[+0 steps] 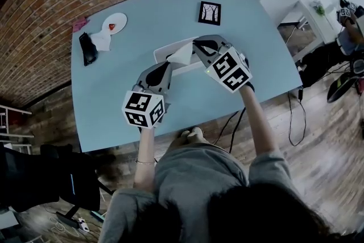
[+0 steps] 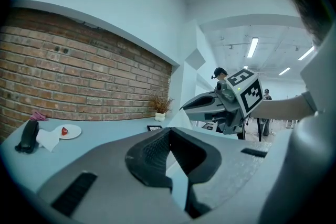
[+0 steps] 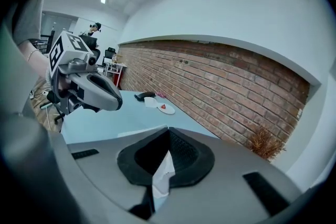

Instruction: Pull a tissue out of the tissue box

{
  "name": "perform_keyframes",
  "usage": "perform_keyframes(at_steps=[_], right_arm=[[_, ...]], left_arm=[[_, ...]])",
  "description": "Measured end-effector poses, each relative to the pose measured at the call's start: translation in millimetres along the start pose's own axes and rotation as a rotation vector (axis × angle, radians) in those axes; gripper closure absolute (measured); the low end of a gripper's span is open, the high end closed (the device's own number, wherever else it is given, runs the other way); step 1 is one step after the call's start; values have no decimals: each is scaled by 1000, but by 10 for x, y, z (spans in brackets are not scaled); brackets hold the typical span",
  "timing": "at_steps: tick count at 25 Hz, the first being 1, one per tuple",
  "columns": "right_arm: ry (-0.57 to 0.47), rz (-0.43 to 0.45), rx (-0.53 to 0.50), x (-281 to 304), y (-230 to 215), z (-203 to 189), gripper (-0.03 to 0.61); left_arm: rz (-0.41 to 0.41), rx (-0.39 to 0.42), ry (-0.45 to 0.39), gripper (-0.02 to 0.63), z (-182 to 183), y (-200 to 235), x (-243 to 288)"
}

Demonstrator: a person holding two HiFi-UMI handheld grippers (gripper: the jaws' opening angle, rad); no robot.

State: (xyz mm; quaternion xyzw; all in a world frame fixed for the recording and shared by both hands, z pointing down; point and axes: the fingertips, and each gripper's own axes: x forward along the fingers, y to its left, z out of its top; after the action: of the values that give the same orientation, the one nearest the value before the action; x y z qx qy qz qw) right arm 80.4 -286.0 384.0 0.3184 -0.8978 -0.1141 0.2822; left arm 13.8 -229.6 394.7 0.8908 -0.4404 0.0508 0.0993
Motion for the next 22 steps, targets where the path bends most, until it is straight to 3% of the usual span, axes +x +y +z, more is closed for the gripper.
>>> perform_keyframes(at_steps=[15, 22], right_arm=[[-212, -10, 206, -399, 158, 201, 578], [-278, 33, 264, -497, 367, 197, 578]], left_arm=[[33, 64, -93, 611, 215, -161, -270], [1, 83, -122, 611, 222, -331, -352]])
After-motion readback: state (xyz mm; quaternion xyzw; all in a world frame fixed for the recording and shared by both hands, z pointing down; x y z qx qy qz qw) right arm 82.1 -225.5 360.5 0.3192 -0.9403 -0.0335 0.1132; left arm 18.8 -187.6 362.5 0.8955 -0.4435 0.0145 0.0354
